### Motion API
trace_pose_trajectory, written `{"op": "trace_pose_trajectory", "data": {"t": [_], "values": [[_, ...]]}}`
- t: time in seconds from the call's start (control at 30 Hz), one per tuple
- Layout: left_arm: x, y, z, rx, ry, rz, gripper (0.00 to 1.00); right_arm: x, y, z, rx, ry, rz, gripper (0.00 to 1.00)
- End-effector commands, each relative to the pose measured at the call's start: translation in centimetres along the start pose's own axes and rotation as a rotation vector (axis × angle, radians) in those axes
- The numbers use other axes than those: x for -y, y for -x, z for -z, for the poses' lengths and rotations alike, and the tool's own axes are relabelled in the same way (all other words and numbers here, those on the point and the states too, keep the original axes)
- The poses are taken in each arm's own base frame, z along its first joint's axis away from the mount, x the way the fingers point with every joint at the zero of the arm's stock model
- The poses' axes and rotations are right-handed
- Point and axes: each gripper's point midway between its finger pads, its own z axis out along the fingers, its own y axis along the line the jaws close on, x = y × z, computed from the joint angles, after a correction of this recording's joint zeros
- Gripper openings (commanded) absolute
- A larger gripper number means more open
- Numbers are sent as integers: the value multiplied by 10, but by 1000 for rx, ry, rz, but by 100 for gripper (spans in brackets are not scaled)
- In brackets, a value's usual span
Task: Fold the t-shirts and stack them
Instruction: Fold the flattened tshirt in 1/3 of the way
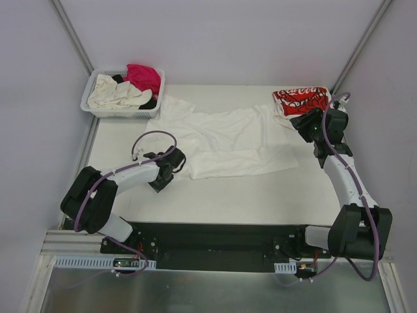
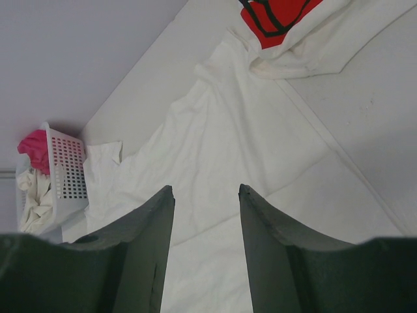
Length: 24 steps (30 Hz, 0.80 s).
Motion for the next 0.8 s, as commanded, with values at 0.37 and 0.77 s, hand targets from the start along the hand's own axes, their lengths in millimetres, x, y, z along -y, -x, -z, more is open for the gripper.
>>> {"op": "trace_pose_trajectory", "data": {"t": [0.37,0.77], "values": [[-25,-3,-16,-40,76,68,0,-3,30,11,80,16,-18,47],[-42,3,-17,-38,83,119,0,-8,42,5,105,16,-32,48]]}}
